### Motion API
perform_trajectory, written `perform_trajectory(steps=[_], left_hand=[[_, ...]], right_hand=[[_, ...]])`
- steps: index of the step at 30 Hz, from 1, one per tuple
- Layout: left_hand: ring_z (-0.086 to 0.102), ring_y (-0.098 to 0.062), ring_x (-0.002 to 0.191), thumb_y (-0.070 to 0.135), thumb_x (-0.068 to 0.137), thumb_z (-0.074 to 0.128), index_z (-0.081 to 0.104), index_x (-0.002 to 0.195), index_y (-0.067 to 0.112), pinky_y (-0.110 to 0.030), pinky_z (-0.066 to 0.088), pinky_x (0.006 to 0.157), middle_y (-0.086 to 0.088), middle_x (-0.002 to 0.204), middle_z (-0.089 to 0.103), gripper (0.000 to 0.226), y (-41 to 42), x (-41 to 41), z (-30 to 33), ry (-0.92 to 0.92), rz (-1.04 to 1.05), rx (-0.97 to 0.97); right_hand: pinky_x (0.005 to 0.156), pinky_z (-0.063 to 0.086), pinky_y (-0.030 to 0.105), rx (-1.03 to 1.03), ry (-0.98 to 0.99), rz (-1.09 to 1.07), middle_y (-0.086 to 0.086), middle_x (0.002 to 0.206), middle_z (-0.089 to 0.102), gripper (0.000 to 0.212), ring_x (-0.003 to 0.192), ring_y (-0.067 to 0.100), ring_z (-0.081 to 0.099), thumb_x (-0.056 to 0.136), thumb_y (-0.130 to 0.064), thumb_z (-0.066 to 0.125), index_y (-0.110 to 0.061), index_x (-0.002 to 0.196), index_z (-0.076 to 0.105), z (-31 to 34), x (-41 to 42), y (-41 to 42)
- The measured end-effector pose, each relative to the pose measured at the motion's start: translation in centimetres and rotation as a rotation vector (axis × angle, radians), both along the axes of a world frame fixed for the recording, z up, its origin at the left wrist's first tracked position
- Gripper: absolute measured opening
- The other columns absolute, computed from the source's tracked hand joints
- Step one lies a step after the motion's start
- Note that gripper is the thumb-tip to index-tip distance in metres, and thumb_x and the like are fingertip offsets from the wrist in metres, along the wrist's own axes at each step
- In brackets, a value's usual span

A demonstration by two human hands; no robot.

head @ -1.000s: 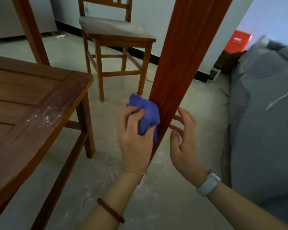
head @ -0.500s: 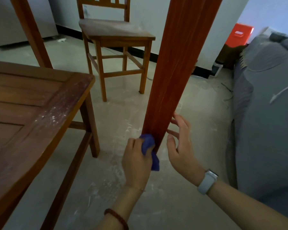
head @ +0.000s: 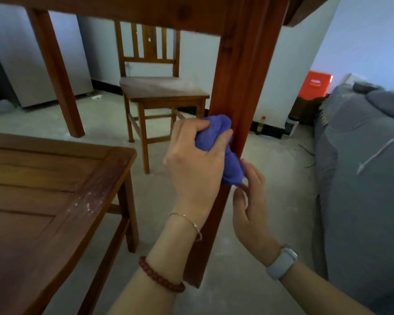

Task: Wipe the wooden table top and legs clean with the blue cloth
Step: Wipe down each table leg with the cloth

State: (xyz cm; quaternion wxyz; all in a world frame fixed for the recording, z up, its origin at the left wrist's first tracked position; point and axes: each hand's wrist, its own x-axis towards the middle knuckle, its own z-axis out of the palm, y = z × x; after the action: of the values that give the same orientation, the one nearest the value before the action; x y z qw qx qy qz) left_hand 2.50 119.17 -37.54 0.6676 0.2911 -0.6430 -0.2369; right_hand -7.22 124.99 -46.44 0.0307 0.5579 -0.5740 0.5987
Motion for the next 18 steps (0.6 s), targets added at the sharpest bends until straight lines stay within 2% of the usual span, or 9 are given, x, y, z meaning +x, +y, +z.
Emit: perform_trajectory(steps=[2,4,6,8,10,12,15,18], left_hand=[[0.051,0.002,0.079,0.023,0.073,0.073,0.060,0.091,0.010,-0.008,0.043,0.077,0.004,0.091,0.054,0.026,-0.5,-0.6,0.7,0.054,-0.024,-0.031],[0.053,0.006,0.084,0.017,0.075,0.073,0.059,0.093,0.012,-0.008,0.043,0.080,0.007,0.092,0.055,0.024,0.0,-0.7,-1.6,0.028,-0.080,0.012],[0.054,0.008,0.087,0.014,0.075,0.072,0.056,0.093,0.021,-0.008,0.044,0.079,0.015,0.089,0.054,0.024,0.9,-0.2,-5.4,-0.047,-0.136,0.199],[0.055,0.002,0.086,0.015,0.074,0.072,0.055,0.089,0.025,-0.011,0.044,0.077,0.014,0.087,0.055,0.024,1.2,0.6,-8.1,-0.114,-0.156,0.392],[0.054,-0.001,0.087,0.019,0.076,0.070,0.055,0.090,0.026,-0.010,0.041,0.074,0.013,0.089,0.055,0.021,0.8,1.2,-8.2,-0.179,-0.152,0.433],[0.052,0.002,0.087,0.019,0.080,0.066,0.052,0.093,0.030,-0.009,0.039,0.073,0.015,0.090,0.054,0.021,0.2,1.6,-5.9,-0.182,-0.165,0.394],[0.051,0.004,0.089,0.018,0.082,0.063,0.050,0.095,0.033,-0.004,0.039,0.078,0.015,0.094,0.053,0.023,-0.9,1.9,-0.3,-0.087,-0.185,0.242],[0.055,-0.005,0.094,0.019,0.083,0.063,0.054,0.094,0.034,-0.023,0.046,0.087,0.013,0.094,0.056,0.021,-2.4,1.8,5.0,0.020,-0.195,0.080]], right_hand=[[0.098,0.035,0.010,-0.064,0.041,-0.017,0.003,0.125,0.039,0.041,0.117,-0.008,0.039,0.089,-0.019,0.033,-0.016,0.129,0.039,0.5,-0.6,-0.3],[0.099,0.037,0.012,-0.032,0.037,-0.005,-0.002,0.124,0.040,0.039,0.115,-0.006,0.042,0.090,-0.023,0.031,-0.021,0.127,0.041,0.6,-0.9,-0.6],[0.099,0.041,0.020,0.002,-0.001,0.005,-0.007,0.127,0.037,0.039,0.116,0.001,0.045,0.090,-0.028,0.030,-0.029,0.128,0.038,0.5,-1.0,-0.5],[0.096,0.043,0.017,-0.005,-0.027,0.010,-0.006,0.127,0.037,0.038,0.112,-0.001,0.046,0.089,-0.030,0.030,-0.031,0.126,0.039,0.5,-0.8,-0.3],[0.093,0.043,0.014,-0.027,-0.023,0.010,-0.001,0.126,0.038,0.040,0.109,-0.005,0.046,0.088,-0.029,0.030,-0.027,0.127,0.038,1.3,-0.5,-0.3],[0.098,0.044,0.022,-0.053,-0.003,0.004,0.002,0.131,0.035,0.043,0.116,-0.002,0.043,0.088,-0.030,0.031,-0.027,0.131,0.036,2.7,-0.4,-0.6],[0.103,0.041,0.045,-0.127,0.062,-0.058,0.002,0.138,0.029,0.050,0.129,0.016,0.036,0.089,-0.026,0.036,-0.027,0.138,0.027,5.9,-0.3,-1.8],[0.106,0.037,0.046,-0.182,0.105,-0.147,0.009,0.140,0.032,0.052,0.131,0.022,0.035,0.088,-0.025,0.039,-0.020,0.138,0.025,8.9,-0.2,-2.7]])
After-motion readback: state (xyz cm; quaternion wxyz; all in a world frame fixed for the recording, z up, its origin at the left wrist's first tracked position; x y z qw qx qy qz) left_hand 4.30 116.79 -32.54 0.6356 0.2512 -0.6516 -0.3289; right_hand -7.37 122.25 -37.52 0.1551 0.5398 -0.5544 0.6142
